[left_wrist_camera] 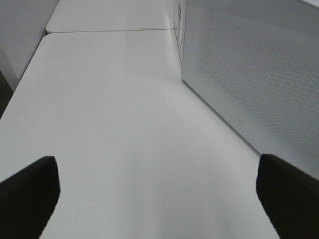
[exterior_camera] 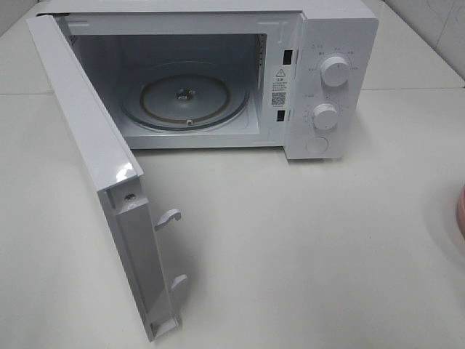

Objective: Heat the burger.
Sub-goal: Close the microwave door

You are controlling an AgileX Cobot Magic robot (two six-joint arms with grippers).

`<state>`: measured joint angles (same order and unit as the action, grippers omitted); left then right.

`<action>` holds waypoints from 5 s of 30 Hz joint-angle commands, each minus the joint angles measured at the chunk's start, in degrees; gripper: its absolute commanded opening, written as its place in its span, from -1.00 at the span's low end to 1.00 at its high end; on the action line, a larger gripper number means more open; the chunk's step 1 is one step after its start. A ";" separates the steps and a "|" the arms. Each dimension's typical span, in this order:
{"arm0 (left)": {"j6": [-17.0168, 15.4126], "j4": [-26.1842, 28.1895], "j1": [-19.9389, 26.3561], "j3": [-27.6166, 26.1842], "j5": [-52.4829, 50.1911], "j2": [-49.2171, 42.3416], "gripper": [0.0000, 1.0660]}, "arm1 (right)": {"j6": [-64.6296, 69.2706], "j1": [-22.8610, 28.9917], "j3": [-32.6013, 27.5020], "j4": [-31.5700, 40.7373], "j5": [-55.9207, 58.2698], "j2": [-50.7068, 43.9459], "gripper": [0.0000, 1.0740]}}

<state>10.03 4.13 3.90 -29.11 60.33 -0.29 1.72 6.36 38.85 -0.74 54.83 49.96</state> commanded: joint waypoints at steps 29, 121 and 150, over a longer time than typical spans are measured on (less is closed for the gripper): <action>-0.23 0.40 0.11 0.06 -0.29 -0.97 0.93 | -4.58 -0.29 -10.14 2.41 2.46 -51.97 0.37; -1.55 -1.55 0.11 14.73 -56.04 19.60 0.16 | -2.92 -5.44 -10.14 1.15 2.41 -51.91 0.37; -28.53 -23.55 0.11 17.07 -92.48 58.56 -0.98 | -2.92 -5.44 -10.14 1.15 2.41 -51.91 0.37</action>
<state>-18.79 -17.36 3.90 -12.09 -28.82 56.49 -1.66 1.09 28.82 0.63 57.58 -0.17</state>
